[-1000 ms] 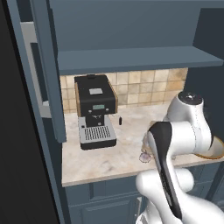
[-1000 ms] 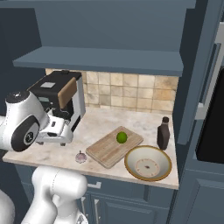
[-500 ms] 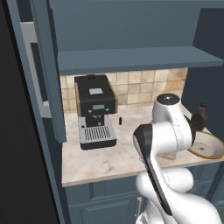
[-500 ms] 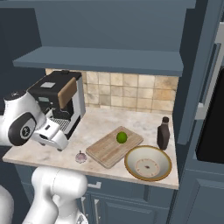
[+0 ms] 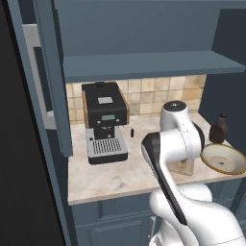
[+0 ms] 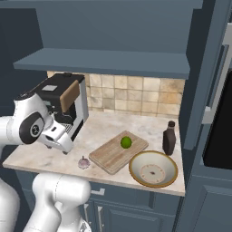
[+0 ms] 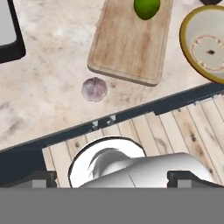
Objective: Open the cabinet. Place the bowl and condiment on the counter. Then place the lime and garlic on the cutting board.
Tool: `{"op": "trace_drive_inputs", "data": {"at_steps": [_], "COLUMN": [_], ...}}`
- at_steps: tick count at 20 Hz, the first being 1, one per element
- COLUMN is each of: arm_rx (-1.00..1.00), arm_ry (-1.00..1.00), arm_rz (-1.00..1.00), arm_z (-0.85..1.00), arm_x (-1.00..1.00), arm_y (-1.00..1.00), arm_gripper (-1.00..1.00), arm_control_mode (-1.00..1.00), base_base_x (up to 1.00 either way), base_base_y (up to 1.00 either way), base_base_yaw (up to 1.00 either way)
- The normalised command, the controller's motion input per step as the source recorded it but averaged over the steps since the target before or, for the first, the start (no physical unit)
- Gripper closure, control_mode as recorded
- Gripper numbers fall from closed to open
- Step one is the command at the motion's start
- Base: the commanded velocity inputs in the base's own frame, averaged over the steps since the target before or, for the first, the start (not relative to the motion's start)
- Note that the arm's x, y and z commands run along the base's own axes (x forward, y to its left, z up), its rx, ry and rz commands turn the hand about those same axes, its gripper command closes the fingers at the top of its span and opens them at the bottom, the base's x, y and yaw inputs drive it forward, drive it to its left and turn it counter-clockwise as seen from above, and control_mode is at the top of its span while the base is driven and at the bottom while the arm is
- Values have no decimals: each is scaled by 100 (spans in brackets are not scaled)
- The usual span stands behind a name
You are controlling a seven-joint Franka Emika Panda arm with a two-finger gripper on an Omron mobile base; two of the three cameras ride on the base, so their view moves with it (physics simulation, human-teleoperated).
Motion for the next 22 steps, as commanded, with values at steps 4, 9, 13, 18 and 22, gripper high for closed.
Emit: {"op": "trace_drive_inputs", "data": {"at_steps": [4, 9, 13, 18, 22], "arm_rx": [0, 0, 0, 0, 0], "arm_ry": [1, 1, 0, 1, 1], "arm_rz": [0, 0, 0, 0, 0], "arm_z": [-29, -27, -22, -24, -27], "arm_x": [6, 3, 1, 0, 9], "arm_y": [-6, -13, -9, 0, 0], "arm_gripper": [-100, -100, -100, -100, -100], "arm_control_mode": [-100, -100, -100, -100, -100], "base_base_x": [0, 0, 0, 0, 0], "base_base_y": [0, 0, 0, 0, 0], "base_base_yaw": [0, 0, 0, 0, 0]}}
